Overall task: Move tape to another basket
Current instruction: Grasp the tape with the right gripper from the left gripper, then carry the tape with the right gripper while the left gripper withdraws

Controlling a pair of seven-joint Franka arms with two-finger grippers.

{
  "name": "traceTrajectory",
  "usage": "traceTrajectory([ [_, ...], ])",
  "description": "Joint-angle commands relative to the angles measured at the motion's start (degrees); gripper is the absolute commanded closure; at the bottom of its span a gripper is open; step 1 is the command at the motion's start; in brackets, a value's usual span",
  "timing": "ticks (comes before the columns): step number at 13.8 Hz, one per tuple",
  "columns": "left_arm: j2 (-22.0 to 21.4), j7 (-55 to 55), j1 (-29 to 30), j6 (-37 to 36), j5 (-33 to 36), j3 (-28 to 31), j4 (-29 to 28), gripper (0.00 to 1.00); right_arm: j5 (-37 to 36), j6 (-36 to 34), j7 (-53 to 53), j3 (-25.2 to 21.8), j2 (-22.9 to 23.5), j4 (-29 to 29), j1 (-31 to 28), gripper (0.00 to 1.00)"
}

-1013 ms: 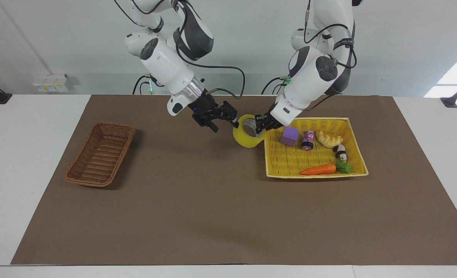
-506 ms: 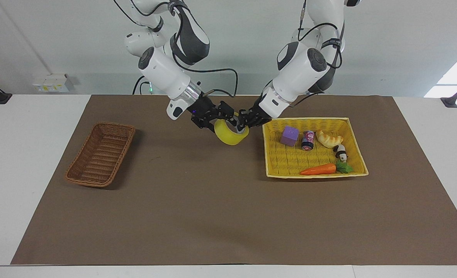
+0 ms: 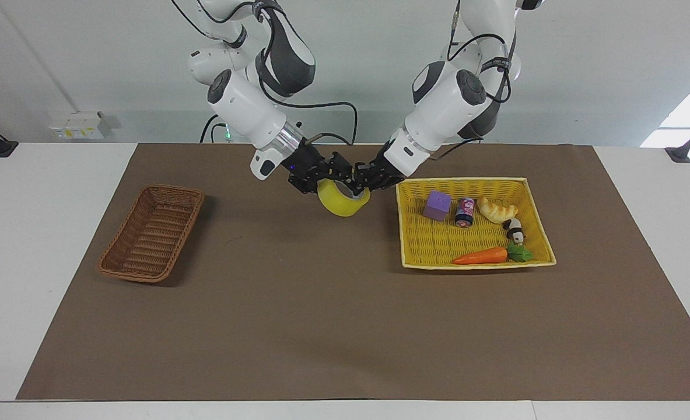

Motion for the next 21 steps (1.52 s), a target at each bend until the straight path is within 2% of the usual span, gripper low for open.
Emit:
traceTrajectory([
  [1, -0.39, -2.89, -0.59, 0.38, -1.32, 0.42, 1.15, 0.61, 0.85, -0.80, -1.93, 0.23, -1.13, -0.86, -0.91, 1.00],
  [2, -0.47, -3.85, -0.59, 0.30, -1.50, 0.42, 1.85, 0.01, 0.85, -0.80, -1.93, 0.23, -1.04, -0.77, -1.35, 1.00],
  [6, -2.76, -4.99, 0.55, -0.14, -2.20, 0.95, 1.94, 0.00, 0.76, -0.80, -1.93, 0.23, -0.95, -0.68, -1.44, 1.00],
  [8, -3.90, -5.79, 3.00, -1.10, -4.39, 1.12, 1.85, 0.00, 0.85, -0.80, -1.75, 0.23, -1.04, -0.68, -1.44, 1.00],
  [11, -4.34, -5.09, 5.90, -3.82, -3.09, 1.48, 1.59, 0.00, 0.76, -2.55, -2.01, 0.14, -1.04, -0.50, -2.57, 1.00],
  [12, -4.34, -4.92, 6.87, -5.75, -0.64, 1.65, 1.76, 0.00, 0.59, -4.56, -2.54, -0.03, -1.30, -0.16, -3.45, 1.00],
  [14, -4.34, -4.39, 8.46, -7.52, 7.78, 1.65, 1.85, 0.00, -1.60, -10.18, -3.24, -0.12, -2.88, 1.34, -7.48, 1.00],
  [17, -4.25, 2.34, 12.58, -9.36, 13.43, 1.65, 1.85, 0.00, -5.04, -20.89, -4.65, -0.03, -4.38, 5.02, -16.78, 1.00],
  [19, -4.34, 10.87, 16.79, -11.91, 15.45, 1.65, 1.94, 0.00, -5.21, -22.51, -6.31, -0.12, -4.12, 5.91, -22.51, 1.00],
  [21, -4.26, 17.20, 20.49, -15.59, 21.41, 1.65, 4.21, 0.00, -9.14, -22.51, -6.58, -0.21, -3.85, 5.74, -27.69, 1.00],
])
